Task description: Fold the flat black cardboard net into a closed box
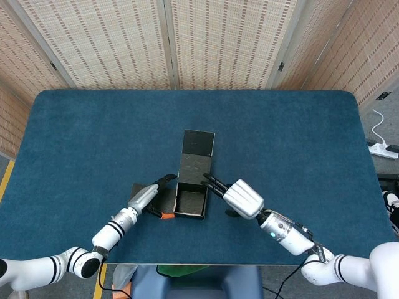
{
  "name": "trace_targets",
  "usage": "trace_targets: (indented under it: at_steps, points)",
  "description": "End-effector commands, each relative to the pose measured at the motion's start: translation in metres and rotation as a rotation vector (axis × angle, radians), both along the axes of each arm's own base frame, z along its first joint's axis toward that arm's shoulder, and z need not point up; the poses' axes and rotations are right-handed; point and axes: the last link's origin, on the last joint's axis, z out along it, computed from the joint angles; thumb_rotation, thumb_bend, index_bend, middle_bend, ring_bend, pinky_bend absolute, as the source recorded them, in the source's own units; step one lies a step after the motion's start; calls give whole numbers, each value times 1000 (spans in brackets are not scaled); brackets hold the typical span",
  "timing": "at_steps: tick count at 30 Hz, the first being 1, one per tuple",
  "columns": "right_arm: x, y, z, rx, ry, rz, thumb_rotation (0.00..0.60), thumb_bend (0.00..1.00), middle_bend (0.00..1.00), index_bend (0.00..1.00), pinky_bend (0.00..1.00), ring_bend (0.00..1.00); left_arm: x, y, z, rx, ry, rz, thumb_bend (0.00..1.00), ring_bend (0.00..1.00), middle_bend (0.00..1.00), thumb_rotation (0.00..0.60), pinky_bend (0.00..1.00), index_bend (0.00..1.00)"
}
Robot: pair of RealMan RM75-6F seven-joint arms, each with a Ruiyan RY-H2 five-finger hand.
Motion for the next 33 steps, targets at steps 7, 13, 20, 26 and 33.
trace_targets:
  at_steps: [7,13,20,26,33]
  points:
    - [-28,39,-11,307,-336,-554,600,0,1,0,1000,685,-11,-14,37,164,27,-57,204,0,0,600,6,0]
    - [-16,36,-42,386,-415,-701,600,0,0,0,1000,685,-15,-21,54,197,-6,-64,203,0,0,600,6,0]
    - [9,27,-72,439,-520,-777,600,0,0,0,1000,685,-19,-27,62,193,-32,-78,199,0,0,600,6,0]
    - [22,12,-87,401,-549,-810,600,0,3,0,1000,685,-24,-24,65,189,-45,-68,200,0,0,600,7,0]
    - [38,7,-106,441,-540,-818,600,0,24,0,1000,686,-29,-23,66,181,-57,-55,203,0,0,600,7,0]
